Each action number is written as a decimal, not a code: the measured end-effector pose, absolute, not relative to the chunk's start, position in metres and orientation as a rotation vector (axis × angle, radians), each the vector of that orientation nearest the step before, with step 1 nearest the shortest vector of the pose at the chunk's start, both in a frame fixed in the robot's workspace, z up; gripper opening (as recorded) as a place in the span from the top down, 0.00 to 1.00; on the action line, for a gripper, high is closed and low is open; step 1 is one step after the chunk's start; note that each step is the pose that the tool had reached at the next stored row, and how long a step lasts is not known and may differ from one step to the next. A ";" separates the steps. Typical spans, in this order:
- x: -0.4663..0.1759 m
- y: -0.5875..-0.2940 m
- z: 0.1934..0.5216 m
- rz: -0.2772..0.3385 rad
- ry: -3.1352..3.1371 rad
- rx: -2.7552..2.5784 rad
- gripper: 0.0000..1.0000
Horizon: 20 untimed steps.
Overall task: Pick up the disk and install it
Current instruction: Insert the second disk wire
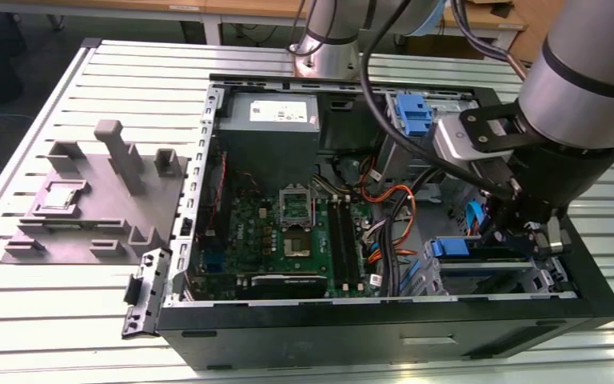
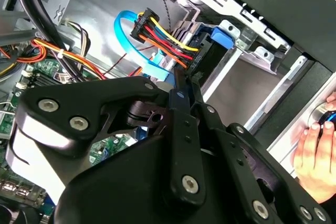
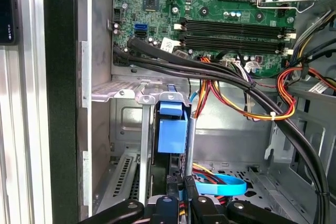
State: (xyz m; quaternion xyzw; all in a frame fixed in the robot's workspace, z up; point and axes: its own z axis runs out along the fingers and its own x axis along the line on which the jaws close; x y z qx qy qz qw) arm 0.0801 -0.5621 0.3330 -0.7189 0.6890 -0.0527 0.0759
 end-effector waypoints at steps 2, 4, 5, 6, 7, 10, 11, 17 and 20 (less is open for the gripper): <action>0.081 -0.562 0.333 -0.158 2.066 -2.155 0.84; 0.081 -0.562 0.332 -0.158 2.066 -2.155 0.84; 0.081 -0.562 0.332 -0.158 2.066 -2.155 0.84; 0.081 -0.562 0.331 -0.157 2.066 -2.155 0.84; 0.081 -0.562 0.331 -0.157 2.066 -2.155 0.84; 0.081 -0.563 0.329 -0.153 2.064 -2.152 0.84; 0.081 -0.564 0.328 -0.150 2.063 -2.151 0.84; 0.081 -0.564 0.327 -0.148 2.063 -2.150 0.84; 0.081 -0.564 0.328 -0.148 2.062 -2.150 0.83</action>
